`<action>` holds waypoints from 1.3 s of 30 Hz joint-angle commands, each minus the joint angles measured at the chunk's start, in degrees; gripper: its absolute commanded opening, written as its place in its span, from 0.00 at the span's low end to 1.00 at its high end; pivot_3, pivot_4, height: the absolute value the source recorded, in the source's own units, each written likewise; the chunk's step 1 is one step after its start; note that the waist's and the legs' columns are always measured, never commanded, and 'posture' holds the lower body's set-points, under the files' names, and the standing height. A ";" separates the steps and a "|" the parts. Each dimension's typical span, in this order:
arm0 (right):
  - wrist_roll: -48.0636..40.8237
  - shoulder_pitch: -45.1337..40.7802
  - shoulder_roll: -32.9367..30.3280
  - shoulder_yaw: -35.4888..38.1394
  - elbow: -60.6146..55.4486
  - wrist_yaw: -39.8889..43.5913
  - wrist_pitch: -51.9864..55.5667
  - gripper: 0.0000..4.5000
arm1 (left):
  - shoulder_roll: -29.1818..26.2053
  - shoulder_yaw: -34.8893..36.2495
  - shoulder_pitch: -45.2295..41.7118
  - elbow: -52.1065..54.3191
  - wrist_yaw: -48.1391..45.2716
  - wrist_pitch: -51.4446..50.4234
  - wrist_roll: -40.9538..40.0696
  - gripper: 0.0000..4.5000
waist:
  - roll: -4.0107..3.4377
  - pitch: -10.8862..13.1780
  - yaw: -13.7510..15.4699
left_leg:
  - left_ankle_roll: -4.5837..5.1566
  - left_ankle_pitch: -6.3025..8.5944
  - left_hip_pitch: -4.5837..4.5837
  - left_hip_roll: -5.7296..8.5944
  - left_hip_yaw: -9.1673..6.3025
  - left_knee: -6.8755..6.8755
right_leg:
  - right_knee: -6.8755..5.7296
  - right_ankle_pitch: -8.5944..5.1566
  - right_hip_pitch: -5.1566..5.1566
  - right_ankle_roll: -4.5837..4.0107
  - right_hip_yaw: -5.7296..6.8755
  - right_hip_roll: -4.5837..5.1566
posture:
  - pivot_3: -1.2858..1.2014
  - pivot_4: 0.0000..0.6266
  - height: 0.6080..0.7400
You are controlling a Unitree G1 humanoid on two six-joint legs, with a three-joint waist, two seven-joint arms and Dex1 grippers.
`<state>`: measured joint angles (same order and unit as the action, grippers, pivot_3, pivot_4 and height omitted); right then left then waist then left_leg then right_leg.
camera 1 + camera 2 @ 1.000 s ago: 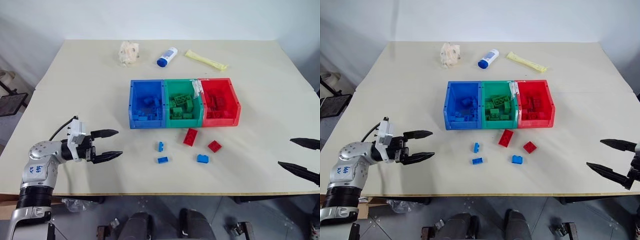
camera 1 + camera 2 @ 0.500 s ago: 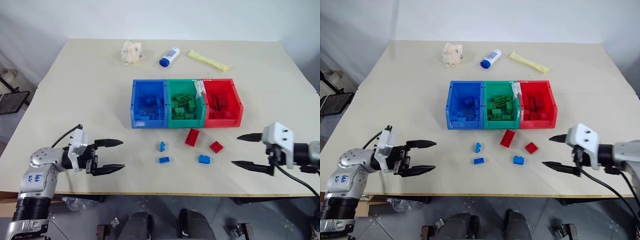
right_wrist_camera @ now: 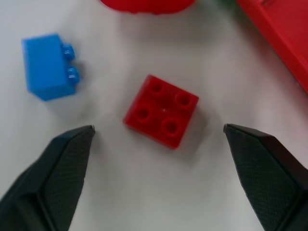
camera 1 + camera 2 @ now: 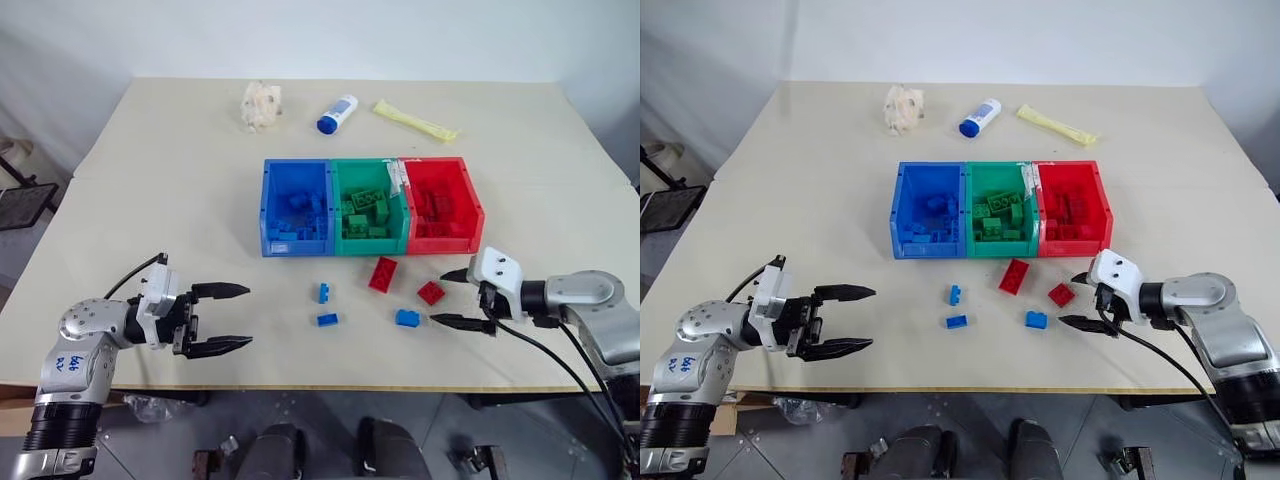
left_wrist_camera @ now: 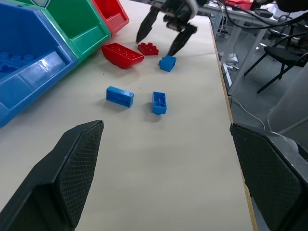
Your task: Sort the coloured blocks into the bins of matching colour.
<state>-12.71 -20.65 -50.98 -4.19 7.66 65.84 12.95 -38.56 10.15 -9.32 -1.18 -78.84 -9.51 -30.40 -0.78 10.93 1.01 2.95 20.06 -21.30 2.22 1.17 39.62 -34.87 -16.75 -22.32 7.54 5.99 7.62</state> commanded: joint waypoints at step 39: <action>6.81 -29.58 4.01 1.92 23.98 -4.19 -2.61 0.73 | 2.56 -3.93 -12.11 -11.69 -2.52 6.32 1.05 1.00 | 0.02 -0.01 -1.23 | -0.04 0.02 -0.19 0.06 -0.13 0.02 | -0.12 -0.03 -0.16 -0.07 0.15 -0.07 | 0.52 0.24 1.00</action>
<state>-6.57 -48.50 -46.52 -3.10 30.99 61.68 12.27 -36.13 5.78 -20.83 -12.50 -80.57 -4.39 -29.15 -0.76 10.92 -0.23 2.92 20.08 -21.50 2.28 1.06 39.64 -35.00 -16.78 -22.49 7.47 6.15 7.55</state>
